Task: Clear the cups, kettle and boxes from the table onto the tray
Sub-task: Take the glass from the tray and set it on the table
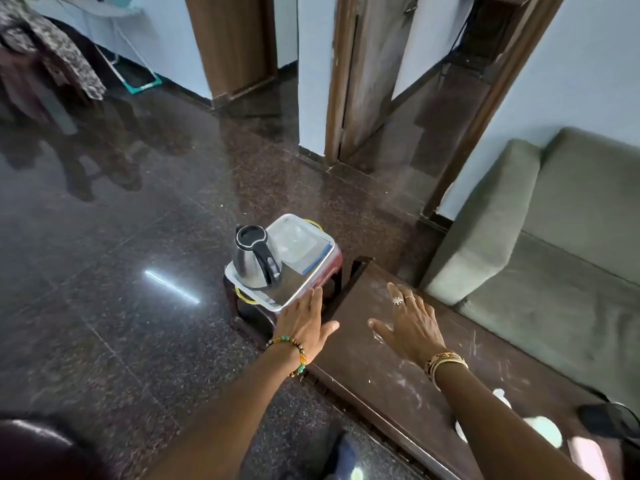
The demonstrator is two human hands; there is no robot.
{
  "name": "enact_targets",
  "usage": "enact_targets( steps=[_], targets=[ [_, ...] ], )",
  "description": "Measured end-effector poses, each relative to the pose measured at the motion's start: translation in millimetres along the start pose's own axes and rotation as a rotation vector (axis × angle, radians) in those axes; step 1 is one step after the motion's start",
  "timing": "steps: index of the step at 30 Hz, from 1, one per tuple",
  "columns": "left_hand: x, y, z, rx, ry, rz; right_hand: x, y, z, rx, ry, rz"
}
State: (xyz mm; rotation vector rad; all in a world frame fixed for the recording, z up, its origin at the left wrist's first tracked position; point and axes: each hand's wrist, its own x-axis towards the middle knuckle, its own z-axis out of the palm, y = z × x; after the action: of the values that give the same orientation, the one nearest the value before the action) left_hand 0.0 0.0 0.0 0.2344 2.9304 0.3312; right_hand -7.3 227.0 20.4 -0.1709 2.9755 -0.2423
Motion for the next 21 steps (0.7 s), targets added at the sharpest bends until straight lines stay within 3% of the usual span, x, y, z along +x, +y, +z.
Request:
enact_targets(
  steps=[14, 21],
  targets=[
    [114, -51, 3, -0.204, 0.016, -0.285, 159, -37, 28, 0.040, -0.105, -0.162],
    [188, -86, 0, -0.279, -0.025, -0.293, 224, -65, 41, 0.104, -0.127, -0.125]
  ],
)
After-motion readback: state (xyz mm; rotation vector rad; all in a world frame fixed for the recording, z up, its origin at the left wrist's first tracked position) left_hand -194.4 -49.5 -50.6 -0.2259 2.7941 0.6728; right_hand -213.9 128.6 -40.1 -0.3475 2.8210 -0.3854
